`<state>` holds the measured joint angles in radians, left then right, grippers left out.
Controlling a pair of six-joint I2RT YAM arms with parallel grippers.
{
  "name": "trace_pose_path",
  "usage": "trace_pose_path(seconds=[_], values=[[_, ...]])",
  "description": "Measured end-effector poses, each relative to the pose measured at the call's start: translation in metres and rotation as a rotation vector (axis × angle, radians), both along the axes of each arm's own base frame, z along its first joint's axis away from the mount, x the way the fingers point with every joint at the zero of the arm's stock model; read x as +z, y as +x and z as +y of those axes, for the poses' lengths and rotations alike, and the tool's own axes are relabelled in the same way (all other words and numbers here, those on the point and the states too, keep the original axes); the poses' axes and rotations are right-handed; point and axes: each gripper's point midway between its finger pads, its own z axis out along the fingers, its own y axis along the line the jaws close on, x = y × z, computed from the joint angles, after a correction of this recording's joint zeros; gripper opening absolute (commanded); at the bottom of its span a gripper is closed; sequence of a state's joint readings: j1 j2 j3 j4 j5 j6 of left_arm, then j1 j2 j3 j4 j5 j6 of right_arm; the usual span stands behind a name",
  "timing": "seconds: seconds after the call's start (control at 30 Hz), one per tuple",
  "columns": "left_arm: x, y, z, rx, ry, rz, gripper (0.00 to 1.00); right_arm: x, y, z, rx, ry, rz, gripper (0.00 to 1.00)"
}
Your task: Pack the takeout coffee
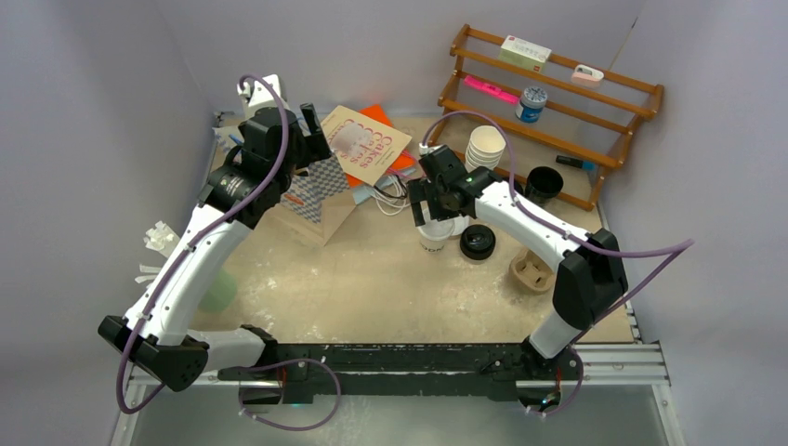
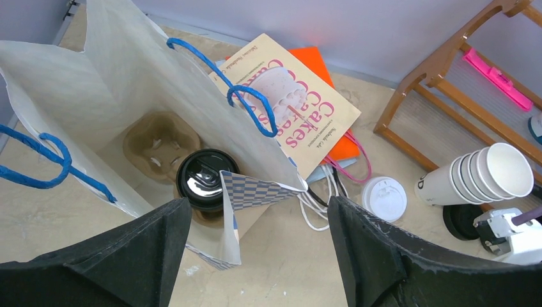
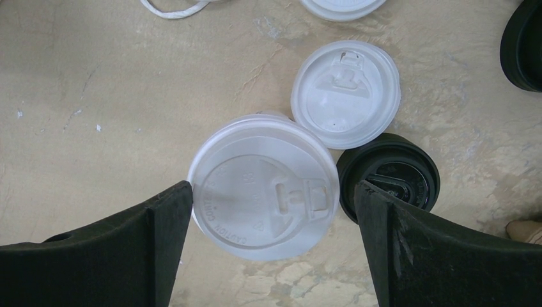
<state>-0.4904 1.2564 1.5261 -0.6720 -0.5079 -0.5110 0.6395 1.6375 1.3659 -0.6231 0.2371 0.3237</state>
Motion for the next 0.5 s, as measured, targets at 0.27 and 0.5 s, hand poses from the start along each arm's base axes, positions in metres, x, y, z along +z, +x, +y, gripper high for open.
trace_pose_path(seconds=[0.27, 0.5], values=[[-0.0011, 0.0004, 0.0027, 0.008, 0.003, 0.004, 0.82, -0.0043, -0.0004, 0.0022, 0.010, -0.005, 0.012, 0.91], [-0.0019, 0.0006, 0.0029, 0.009, 0.004, 0.007, 0.82, -0.0047, -0.0016, 0.0037, 0.015, 0.002, 0.018, 0.89]])
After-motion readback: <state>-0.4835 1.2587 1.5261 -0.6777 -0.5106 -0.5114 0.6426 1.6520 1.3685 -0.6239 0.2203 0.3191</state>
